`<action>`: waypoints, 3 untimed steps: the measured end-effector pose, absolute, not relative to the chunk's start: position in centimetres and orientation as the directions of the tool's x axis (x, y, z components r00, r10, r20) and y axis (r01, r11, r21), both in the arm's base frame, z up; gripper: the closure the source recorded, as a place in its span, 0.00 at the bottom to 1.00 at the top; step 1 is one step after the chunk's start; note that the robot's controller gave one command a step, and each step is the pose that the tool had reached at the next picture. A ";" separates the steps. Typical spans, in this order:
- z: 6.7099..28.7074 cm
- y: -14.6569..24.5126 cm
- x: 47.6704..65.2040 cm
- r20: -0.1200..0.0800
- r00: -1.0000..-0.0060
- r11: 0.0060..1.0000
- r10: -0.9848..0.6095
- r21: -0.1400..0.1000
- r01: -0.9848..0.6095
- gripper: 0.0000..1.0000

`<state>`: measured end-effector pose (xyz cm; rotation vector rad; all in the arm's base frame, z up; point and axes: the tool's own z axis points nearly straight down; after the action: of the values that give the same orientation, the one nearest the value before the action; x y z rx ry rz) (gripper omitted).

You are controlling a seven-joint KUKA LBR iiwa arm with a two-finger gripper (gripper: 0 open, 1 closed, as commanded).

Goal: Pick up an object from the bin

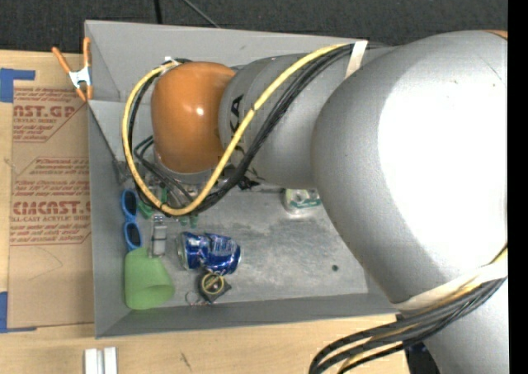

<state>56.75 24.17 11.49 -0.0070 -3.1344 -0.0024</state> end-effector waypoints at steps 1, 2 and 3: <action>7.4 16.9 54.6 0.004 -0.929 0.929 -0.371 -0.001 -0.371 0.00; 8.4 11.1 51.1 0.002 -0.923 0.923 -0.384 -0.001 -0.384 0.00; 6.9 6.9 51.8 0.002 -0.831 0.831 -0.556 0.000 -0.556 0.00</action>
Offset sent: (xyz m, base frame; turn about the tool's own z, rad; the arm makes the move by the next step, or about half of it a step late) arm -0.0208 -0.0702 -0.0386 -0.3868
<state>51.82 6.90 6.90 0.9126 -3.0046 0.0011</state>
